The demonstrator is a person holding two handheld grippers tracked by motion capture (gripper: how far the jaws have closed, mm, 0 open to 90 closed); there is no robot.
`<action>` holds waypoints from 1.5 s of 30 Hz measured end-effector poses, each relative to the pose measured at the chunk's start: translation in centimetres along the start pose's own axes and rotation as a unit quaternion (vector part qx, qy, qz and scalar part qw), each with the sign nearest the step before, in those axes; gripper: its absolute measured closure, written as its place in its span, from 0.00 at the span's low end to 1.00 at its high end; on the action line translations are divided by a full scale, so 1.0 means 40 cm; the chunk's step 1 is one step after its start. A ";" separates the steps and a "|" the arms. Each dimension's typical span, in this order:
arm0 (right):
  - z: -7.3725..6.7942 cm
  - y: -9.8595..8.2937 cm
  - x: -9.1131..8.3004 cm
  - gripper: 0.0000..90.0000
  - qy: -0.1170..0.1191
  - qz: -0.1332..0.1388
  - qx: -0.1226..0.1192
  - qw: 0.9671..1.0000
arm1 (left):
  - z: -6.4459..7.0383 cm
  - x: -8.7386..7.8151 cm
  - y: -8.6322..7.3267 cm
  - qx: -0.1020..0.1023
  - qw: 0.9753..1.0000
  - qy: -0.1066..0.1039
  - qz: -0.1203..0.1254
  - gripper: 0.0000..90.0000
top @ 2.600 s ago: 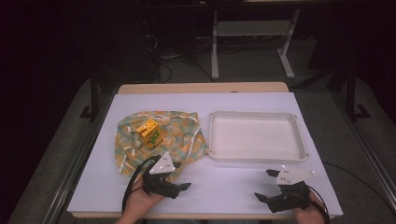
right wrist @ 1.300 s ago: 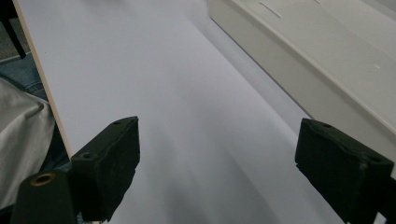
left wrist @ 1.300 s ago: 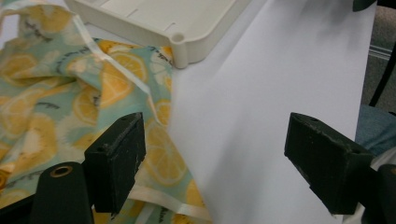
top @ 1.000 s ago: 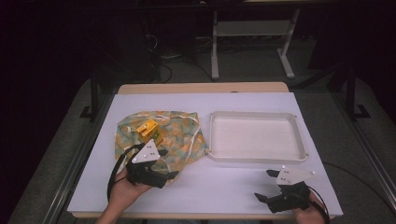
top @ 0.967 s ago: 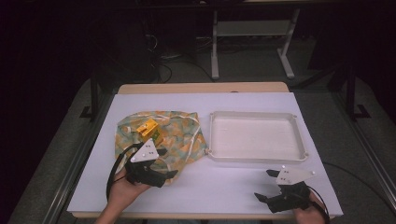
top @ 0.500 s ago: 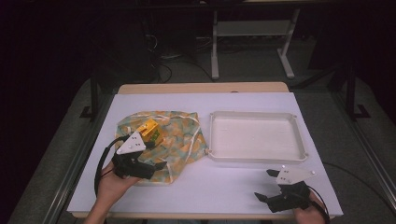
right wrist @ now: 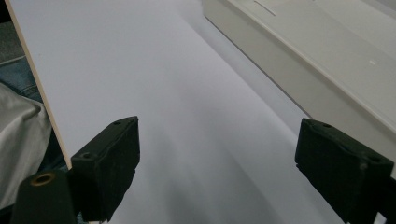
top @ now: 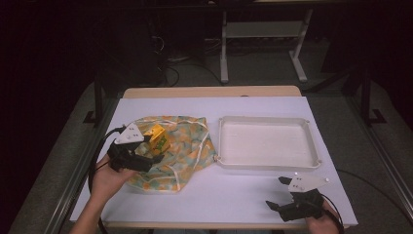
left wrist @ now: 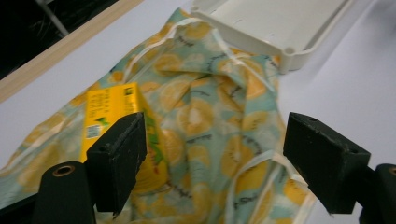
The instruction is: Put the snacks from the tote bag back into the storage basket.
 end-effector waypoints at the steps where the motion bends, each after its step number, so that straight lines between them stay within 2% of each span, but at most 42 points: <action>1: 0.000 0.000 0.000 0.15 0.000 -0.001 0.001 1.000 | -0.008 0.001 0.001 -0.003 1.000 0.002 0.001 0.23; 2: 0.000 0.000 0.000 0.15 0.000 0.000 0.001 1.000 | -0.025 0.003 0.002 -0.014 1.000 -0.001 -0.001 0.23; 3: 0.000 0.000 0.000 0.15 0.000 0.000 0.001 1.000 | -0.025 0.003 0.002 -0.014 1.000 -0.001 -0.001 0.23; 4: 0.000 0.000 0.000 0.15 0.001 0.000 0.001 1.000 | -0.043 0.009 0.001 -0.023 1.000 0.003 -0.006 0.23; 5: 0.000 0.000 0.000 0.15 0.001 0.000 0.001 1.000 | -0.043 0.009 0.001 -0.023 1.000 0.003 -0.006 0.23; 8: -0.001 0.000 0.000 0.15 0.001 0.000 0.000 1.000 | -0.074 0.019 -0.002 -0.021 0.999 0.010 -0.024 0.23; 9: -0.001 0.000 0.000 0.15 0.001 -0.001 0.001 1.000 | -0.077 0.022 -0.003 -0.026 0.999 0.012 -0.026 0.23; 12: -0.002 0.001 0.001 0.15 0.000 0.000 0.000 1.000 | -0.104 0.032 -0.009 -0.010 0.999 0.025 -0.036 0.23; 13: -0.002 0.001 0.001 0.15 0.000 0.000 0.000 1.000 | -0.104 0.032 -0.009 -0.010 0.999 0.025 -0.036 0.23; 14: -0.003 0.001 0.001 0.15 0.001 0.000 0.000 1.000 | -0.115 0.038 -0.013 -0.009 0.999 0.034 -0.037 0.23; 17: -0.004 0.001 0.000 0.15 0.001 0.000 0.000 1.000 | -0.126 0.043 -0.018 -0.012 0.998 0.035 -0.042 0.23; 18: -0.004 0.001 -0.001 0.15 0.001 0.000 0.000 1.000 | -0.136 0.047 -0.022 -0.018 0.998 0.039 -0.046 0.23; 21: -0.003 0.001 -0.001 0.15 0.001 0.001 0.000 1.000 | -0.141 0.053 -0.027 -0.027 0.998 0.037 -0.050 0.23; 25: -0.002 0.001 -0.001 0.15 0.001 0.001 0.000 1.000 | -0.147 0.070 -0.036 -0.015 0.997 0.031 -0.067 0.23; 31: -0.002 0.001 -0.001 0.15 0.001 0.002 0.000 1.000 | -0.160 0.095 -0.048 -0.021 0.996 0.034 -0.083 0.25; 36: -0.001 0.002 -0.003 0.15 0.000 0.004 0.001 1.000 | -0.168 0.113 -0.062 -0.016 0.994 0.035 -0.104 0.24; 40: -0.001 0.001 -0.005 0.15 0.000 0.004 0.004 1.000 | -0.168 0.124 -0.069 -0.028 0.993 0.033 -0.109 0.26; 45: -0.001 0.002 -0.005 0.15 0.000 0.004 0.004 1.000 | -0.171 0.133 -0.071 -0.029 0.992 0.033 -0.116 0.30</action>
Point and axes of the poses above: each handheld gripper's, and its own axes: x roughly forward along the jaws, y roughly out of its top, z roughly to its right, the point moved 7 cm from there along x, roughly forward along the jaws, and after that the axes turned 14 degrees about z, right-handed, at the moved point
